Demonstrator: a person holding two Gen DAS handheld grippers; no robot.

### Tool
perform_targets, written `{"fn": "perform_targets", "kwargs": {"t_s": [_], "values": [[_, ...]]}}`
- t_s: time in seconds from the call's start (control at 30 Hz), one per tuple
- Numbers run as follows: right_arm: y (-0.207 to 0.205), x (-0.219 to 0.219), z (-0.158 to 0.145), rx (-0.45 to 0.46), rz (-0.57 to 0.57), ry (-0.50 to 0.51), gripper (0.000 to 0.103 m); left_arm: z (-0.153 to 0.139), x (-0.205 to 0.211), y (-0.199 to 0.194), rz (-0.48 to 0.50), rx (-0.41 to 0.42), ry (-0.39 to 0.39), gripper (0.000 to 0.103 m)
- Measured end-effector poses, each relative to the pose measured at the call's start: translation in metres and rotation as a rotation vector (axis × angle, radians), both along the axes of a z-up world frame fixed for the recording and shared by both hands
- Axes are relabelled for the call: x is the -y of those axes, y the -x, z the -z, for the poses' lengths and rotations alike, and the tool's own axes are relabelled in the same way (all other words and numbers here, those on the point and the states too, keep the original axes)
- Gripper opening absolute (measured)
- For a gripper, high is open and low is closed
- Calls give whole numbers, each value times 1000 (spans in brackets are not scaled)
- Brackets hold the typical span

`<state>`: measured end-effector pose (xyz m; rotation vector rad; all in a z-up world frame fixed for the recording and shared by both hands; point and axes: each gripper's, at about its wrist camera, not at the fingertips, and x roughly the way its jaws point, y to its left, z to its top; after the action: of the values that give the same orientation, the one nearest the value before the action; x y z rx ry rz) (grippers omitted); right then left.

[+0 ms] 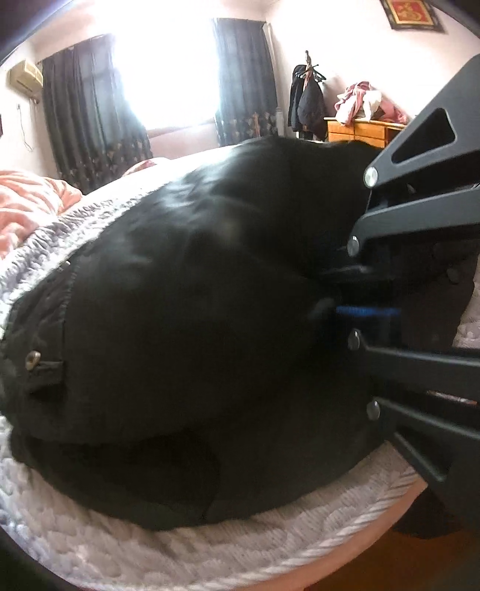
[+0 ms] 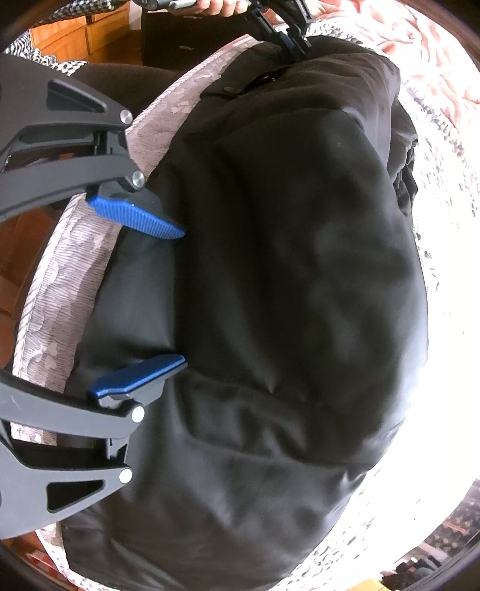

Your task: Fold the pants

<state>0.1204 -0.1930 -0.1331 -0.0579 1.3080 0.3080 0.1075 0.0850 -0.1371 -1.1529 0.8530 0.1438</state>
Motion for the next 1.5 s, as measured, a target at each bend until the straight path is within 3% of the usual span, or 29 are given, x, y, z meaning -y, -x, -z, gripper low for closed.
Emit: {"fn": "perform_targets", "kwargs": {"t_s": [0.27, 0.53, 0.63, 0.73, 0.83, 0.97, 1.07, 1.3, 1.5], "values": [[0, 0, -3, -4, -1, 12, 66, -29, 10, 52, -49, 79, -113, 4], [-1, -3, -3, -13, -7, 16, 66, -18, 19, 49, 19, -13, -235, 4], [-4, -4, -13, -4, -22, -3, 64, -11, 16, 49, 43, -55, -217, 4], [-2, -2, -45, 73, -52, -31, 64, -27, 9, 59, 22, -59, -245, 18], [-8, 3, -83, 139, -73, -127, 64, -63, 13, 71, 10, -7, -379, 24], [-38, -10, -105, 182, -116, -180, 64, -92, 33, 46, 112, 86, -426, 36], [-67, -24, -94, 141, -129, -204, 60, -86, 50, 13, 219, 60, -438, 38], [-110, -67, -59, 80, -177, -235, 59, -44, 43, -49, 274, -83, -468, 38], [-146, -103, -41, 48, -215, -207, 59, -40, 43, -53, 317, -112, -443, 39]]}}
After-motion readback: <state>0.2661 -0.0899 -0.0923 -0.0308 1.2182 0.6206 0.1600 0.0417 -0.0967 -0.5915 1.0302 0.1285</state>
